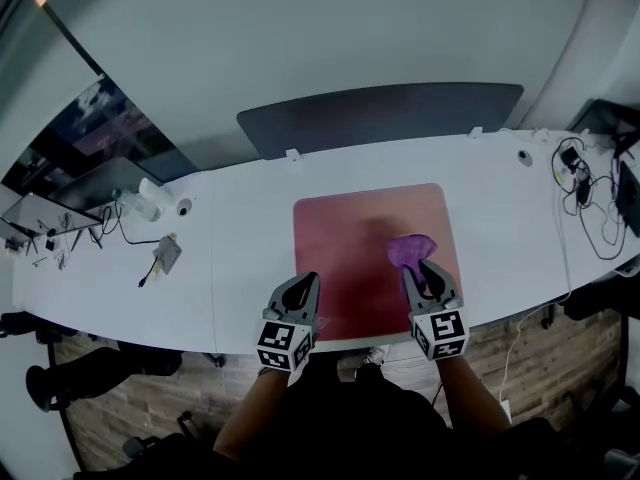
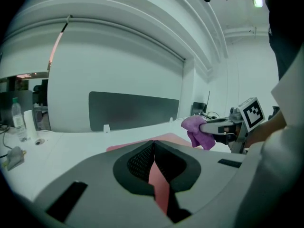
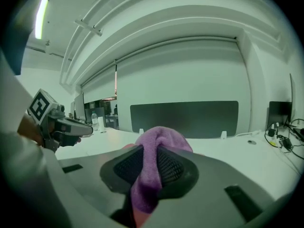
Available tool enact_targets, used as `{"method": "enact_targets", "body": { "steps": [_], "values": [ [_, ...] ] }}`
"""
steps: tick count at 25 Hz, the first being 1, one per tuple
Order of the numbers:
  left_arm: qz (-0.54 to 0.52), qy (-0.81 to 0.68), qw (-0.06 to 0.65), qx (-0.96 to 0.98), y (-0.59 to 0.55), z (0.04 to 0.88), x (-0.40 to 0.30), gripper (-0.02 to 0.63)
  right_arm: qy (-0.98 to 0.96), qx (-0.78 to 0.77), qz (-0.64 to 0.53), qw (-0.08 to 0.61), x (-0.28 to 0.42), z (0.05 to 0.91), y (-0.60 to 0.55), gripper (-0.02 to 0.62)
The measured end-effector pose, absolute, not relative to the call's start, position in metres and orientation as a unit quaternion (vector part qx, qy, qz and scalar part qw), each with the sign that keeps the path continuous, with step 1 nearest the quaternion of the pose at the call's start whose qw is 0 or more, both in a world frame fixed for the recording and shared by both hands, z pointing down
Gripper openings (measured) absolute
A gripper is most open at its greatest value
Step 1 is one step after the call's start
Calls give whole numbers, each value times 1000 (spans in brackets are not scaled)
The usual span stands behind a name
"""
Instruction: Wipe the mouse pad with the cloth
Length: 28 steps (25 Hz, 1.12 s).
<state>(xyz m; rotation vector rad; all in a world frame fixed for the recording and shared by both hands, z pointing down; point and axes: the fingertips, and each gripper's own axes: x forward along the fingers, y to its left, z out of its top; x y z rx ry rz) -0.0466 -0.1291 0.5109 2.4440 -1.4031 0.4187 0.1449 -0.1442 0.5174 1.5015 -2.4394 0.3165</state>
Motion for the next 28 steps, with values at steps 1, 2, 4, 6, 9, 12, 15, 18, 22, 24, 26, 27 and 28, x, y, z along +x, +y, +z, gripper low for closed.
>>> {"method": "enact_targets", "body": {
  "steps": [1, 2, 4, 6, 9, 12, 15, 18, 22, 24, 26, 27, 28],
  "values": [
    [144, -490, 149, 847, -131, 511, -50, 21, -842, 513, 108, 132, 139, 518, -146, 89],
    [142, -492, 152, 846, -133, 511, -52, 21, -843, 509, 109, 134, 133, 518, -148, 89],
    [136, -497, 154, 843, -138, 507, -58, 21, -845, 505, 112, 136, 123, 517, -154, 89],
    [131, -500, 154, 842, -143, 503, -66, 21, -846, 502, 117, 136, 114, 517, -162, 89],
    [129, -503, 160, 839, -151, 507, -80, 21, -848, 494, 127, 142, 100, 524, -175, 90],
    [132, -509, 163, 835, -156, 512, -94, 21, -851, 484, 134, 156, 87, 536, -188, 91],
    [133, -520, 171, 827, -159, 519, -112, 21, -855, 471, 135, 170, 69, 548, -202, 91],
    [129, -543, 178, 810, -161, 529, -136, 21, -861, 457, 139, 175, 47, 557, -214, 91],
    [111, -582, 192, 783, -168, 536, -164, 21, -863, 446, 155, 178, 23, 566, -234, 91],
    [109, -589, 196, 777, -169, 536, -175, 21, -864, 442, 164, 178, 7, 572, -242, 91],
    [113, -589, 194, 777, -170, 538, -180, 21, -865, 439, 169, 175, -7, 577, -251, 91],
    [115, -588, 193, 777, -170, 539, -182, 21, -866, 437, 171, 173, -13, 579, -255, 91],
    [118, -587, 194, 777, -170, 540, -183, 21, -867, 436, 174, 170, -19, 581, -259, 91]
  ]
}}
